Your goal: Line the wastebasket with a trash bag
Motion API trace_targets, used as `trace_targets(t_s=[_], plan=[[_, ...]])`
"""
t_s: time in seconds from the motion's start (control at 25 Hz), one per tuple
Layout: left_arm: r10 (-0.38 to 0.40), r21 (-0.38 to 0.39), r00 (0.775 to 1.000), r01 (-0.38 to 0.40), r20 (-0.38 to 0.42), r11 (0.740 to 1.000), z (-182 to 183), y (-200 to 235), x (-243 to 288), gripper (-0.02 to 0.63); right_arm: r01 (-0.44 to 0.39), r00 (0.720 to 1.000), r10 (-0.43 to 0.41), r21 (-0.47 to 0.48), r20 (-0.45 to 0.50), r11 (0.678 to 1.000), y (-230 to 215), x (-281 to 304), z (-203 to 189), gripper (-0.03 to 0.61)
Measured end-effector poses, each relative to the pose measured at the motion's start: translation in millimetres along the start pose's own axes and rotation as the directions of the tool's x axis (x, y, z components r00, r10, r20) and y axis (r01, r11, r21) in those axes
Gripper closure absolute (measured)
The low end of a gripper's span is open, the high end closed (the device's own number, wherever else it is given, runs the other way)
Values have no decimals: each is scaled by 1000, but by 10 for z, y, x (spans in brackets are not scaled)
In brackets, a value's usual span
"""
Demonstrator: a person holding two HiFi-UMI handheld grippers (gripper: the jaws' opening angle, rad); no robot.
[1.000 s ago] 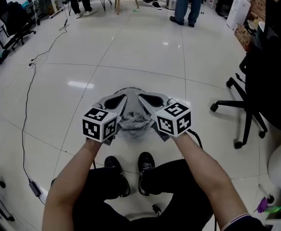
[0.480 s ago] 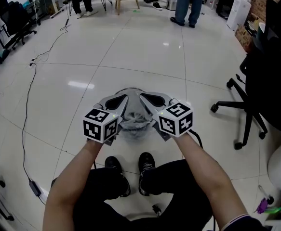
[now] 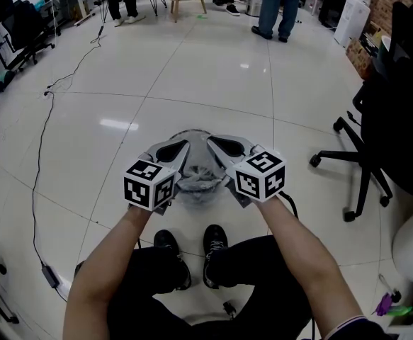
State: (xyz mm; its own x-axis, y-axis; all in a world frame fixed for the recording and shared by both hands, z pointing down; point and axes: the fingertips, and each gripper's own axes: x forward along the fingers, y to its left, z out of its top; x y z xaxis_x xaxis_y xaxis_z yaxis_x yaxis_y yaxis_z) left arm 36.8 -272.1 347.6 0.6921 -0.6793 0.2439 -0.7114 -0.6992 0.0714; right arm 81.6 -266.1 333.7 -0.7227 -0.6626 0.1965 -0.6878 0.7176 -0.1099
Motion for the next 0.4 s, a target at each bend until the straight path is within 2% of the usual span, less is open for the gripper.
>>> trace_targets(t_s=[0.4], plan=[[-1, -2, 1000, 1, -12, 1000, -59, 12, -8, 601, -1, 1000, 1, -2, 3, 1000, 12, 20, -6, 578]])
